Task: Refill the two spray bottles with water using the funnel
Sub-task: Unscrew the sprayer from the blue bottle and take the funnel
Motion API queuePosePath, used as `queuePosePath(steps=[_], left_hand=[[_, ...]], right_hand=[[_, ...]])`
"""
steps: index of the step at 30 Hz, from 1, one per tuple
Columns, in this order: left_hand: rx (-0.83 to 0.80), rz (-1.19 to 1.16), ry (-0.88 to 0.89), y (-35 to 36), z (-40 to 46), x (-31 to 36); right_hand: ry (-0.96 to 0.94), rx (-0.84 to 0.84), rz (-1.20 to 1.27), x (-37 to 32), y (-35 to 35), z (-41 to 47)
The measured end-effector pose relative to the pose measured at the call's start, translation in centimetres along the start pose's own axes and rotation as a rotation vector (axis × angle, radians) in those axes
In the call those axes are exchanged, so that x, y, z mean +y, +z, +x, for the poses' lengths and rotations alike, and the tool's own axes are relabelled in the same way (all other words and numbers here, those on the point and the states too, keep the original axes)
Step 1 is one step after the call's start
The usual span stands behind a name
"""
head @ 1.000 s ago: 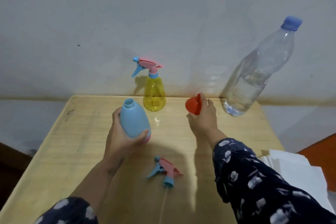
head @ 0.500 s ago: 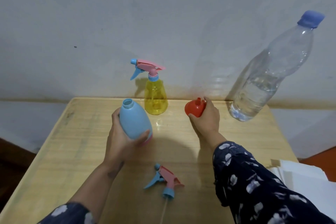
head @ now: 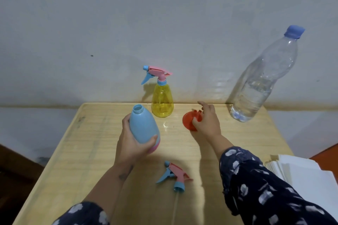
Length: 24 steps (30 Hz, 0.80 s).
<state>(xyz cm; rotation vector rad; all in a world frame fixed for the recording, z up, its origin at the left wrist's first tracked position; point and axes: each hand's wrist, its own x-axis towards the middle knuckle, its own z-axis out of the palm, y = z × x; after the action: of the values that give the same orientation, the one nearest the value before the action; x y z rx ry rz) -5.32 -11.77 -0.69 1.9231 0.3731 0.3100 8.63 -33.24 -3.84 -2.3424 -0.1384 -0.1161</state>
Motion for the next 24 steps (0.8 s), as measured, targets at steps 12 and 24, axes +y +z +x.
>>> queuePosePath(steps=[12, 24], left_hand=[[-0.024, -0.051, -0.039, -0.8, -0.7, -0.9], [-0.018, 0.0, -0.018, -0.1, -0.5, -0.1]], right_hand=[[0.038, -0.051, -0.117, 2.3, 3.3, -1.2], [0.001, -0.119, 0.038, -1.0, 0.7, -0.4]])
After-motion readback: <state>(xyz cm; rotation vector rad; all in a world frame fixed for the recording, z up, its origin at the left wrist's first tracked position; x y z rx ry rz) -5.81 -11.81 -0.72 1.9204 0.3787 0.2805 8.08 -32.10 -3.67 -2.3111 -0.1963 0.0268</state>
